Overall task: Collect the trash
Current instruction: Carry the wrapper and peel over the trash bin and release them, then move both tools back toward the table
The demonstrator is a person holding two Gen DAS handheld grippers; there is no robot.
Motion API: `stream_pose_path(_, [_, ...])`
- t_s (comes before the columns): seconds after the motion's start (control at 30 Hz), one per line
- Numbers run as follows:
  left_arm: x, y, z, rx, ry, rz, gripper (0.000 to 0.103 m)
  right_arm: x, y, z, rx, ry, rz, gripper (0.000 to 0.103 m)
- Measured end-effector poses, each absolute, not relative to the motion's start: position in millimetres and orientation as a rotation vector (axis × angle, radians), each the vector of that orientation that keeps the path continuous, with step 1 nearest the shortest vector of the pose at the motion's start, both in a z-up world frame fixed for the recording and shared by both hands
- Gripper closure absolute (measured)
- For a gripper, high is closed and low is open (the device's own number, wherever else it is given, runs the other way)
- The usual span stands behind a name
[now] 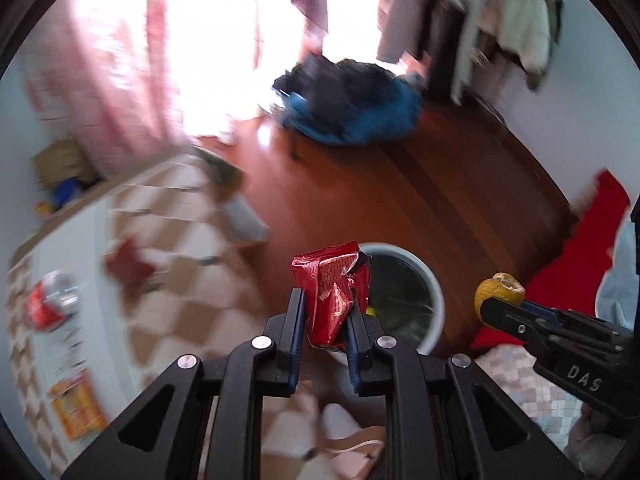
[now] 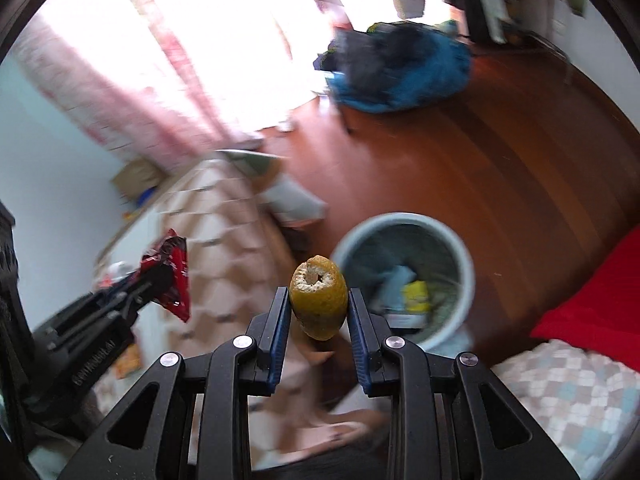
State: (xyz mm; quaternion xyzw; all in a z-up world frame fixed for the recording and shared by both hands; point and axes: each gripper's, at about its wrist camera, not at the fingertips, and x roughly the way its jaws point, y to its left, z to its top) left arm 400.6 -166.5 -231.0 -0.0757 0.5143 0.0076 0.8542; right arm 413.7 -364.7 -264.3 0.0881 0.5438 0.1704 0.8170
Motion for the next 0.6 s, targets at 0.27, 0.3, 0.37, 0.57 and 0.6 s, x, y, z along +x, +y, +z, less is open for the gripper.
stream_pose_path(0.27, [487,-203,-324,-0.279,1.312,-0.163,0.083,467,-421,-376,0.279,1.327,0.28,0.073])
stream_pose_path(0.3, [494,-205,-335,-0.288,1.338,-0.167,0.083,472,-424,-388,0.295,1.346,0.282,0.073])
stream_pose_path(0.37, [502,-209,-352,-0.295,1.381,-0.163,0.076,483,-428,-413,0.308,1.378,0.282,0.073])
stream_pose_path(0.57, [511,-217,-384,-0.263,1.438,-0.1,0.03,499,-427,-461,0.295,1.438,0.273,0.036])
stream_pose_path(0.6, [510,-215,-386,-0.262,1.444,-0.085,0.029,500,-428,-465,0.29,1.442,0.26,0.027])
